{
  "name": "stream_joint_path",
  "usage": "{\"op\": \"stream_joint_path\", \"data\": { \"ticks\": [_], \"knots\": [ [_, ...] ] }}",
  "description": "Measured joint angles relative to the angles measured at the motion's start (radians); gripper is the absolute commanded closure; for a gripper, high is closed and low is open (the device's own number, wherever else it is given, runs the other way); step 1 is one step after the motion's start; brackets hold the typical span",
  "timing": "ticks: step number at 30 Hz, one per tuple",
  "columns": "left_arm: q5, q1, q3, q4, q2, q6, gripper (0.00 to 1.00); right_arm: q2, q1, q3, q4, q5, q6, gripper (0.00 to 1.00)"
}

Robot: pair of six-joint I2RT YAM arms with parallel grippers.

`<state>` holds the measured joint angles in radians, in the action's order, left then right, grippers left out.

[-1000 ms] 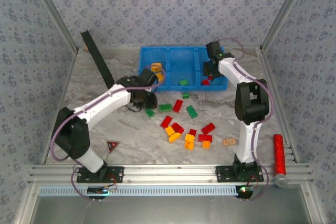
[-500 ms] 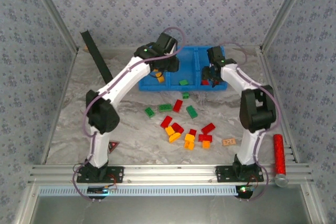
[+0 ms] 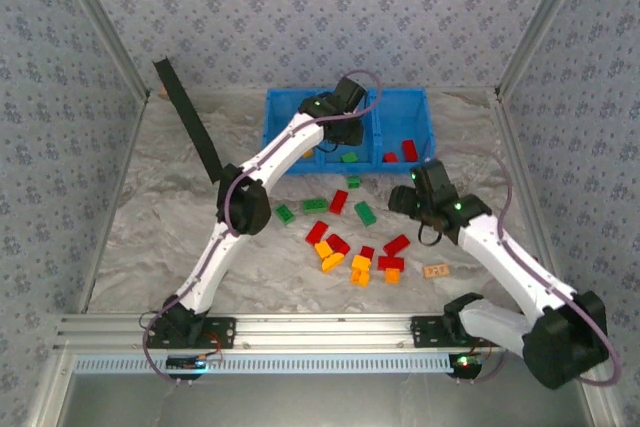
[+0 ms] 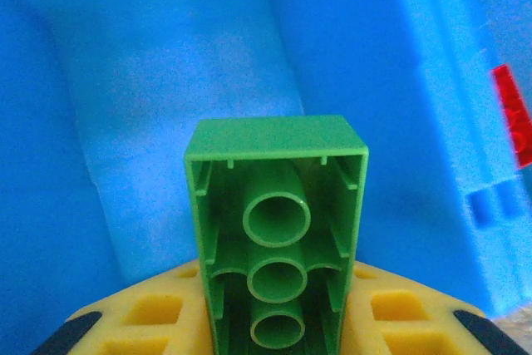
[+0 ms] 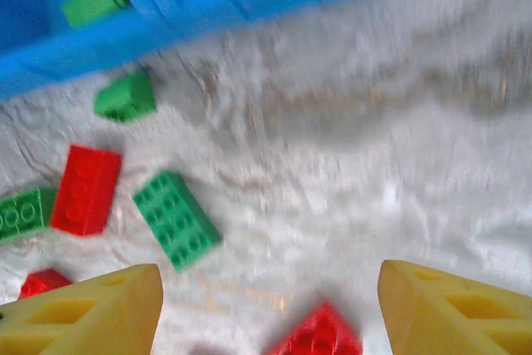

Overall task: Sort the legos into containers by color
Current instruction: Place the lego in the container.

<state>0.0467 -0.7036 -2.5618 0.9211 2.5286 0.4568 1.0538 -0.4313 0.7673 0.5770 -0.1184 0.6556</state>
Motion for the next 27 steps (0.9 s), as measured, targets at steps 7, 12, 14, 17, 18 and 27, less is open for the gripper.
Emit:
{"op": "stream_joint_path", "data": {
  "ticks": [7, 12, 14, 17, 18, 27],
  "knots": [
    [0.006, 0.003, -0.013, -0.004, 0.047, 0.019, 0.61, -0.087, -0.050, -0.149, 0.024, 0.020, 0.222, 0.25],
    [0.006, 0.003, -0.021, -0.004, 0.066, 0.033, 0.51, -0.050, -0.075, -0.201, 0.014, 0.031, 0.319, 0.24],
    [0.006, 0.003, -0.021, -0.004, 0.069, 0.035, 0.49, -0.022, -0.090, -0.207, -0.004, 0.032, 0.351, 0.24],
    [0.006, 0.003, -0.022, -0.004, 0.069, 0.039, 0.45, 0.019, -0.109, -0.217, -0.037, 0.034, 0.388, 0.23],
    [0.003, 0.003, -0.024, -0.004, 0.069, 0.040, 0.44, 0.031, -0.114, -0.221, -0.048, 0.034, 0.397, 0.23],
    [-0.008, 0.000, -0.035, 0.026, 0.030, -0.005, 0.43, 0.142, -0.126, -0.249, -0.115, 0.018, 0.444, 0.31]
  ]
}}
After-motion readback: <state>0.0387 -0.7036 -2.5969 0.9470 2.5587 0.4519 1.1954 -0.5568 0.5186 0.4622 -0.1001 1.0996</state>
